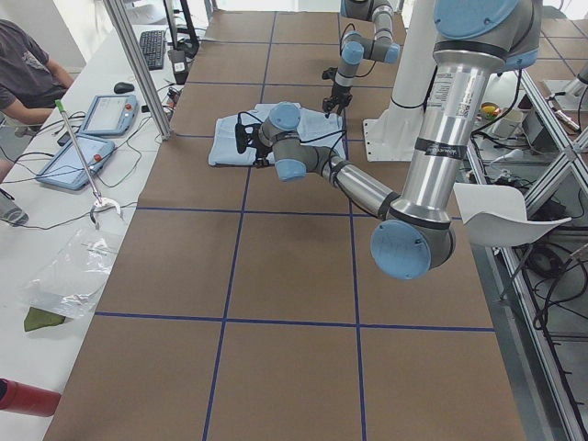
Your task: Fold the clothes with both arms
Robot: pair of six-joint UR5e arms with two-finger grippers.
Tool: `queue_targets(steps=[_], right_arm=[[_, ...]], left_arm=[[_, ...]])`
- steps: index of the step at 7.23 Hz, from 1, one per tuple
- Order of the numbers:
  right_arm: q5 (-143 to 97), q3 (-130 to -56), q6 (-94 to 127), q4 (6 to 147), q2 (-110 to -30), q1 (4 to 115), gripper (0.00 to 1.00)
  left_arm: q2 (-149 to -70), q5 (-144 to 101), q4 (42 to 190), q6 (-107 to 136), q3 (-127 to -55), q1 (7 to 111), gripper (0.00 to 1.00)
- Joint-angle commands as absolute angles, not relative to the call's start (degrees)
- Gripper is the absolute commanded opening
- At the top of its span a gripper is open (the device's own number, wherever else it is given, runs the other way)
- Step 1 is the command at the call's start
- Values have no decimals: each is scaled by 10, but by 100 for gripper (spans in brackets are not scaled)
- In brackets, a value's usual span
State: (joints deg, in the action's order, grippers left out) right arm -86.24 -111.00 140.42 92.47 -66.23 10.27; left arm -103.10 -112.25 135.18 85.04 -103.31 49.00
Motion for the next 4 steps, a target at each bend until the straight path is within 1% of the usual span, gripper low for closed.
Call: queue_targets(steps=[1,4], right_arm=[[-863,-1091,1396,925,-663,107,70],[-867,-1089,1396,924,-658,101,70]], left_arm=[[-1031,-1122,1352,851,-1034,490,68],[-1032,-1122,1352,851,-1033,490,68]])
